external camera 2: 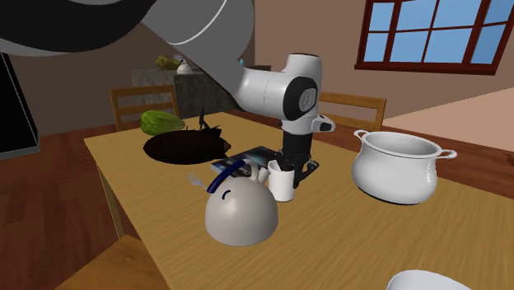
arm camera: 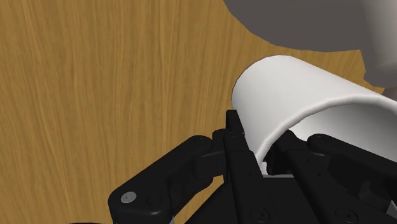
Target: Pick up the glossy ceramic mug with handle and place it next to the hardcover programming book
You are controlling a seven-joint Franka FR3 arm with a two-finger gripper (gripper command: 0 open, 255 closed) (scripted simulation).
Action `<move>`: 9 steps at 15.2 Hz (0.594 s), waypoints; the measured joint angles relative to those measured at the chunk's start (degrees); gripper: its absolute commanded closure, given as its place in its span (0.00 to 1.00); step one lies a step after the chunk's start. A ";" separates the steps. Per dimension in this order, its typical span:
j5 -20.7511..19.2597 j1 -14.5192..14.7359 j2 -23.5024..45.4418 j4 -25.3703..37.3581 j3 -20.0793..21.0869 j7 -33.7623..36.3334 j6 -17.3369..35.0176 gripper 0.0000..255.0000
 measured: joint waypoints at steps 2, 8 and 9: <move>0.00 0.01 0.01 -0.03 0.00 0.00 0.03 0.00; 0.01 0.04 0.06 -0.06 0.04 0.00 0.01 0.00; -0.01 0.01 -0.39 0.27 0.02 -0.01 -0.76 0.00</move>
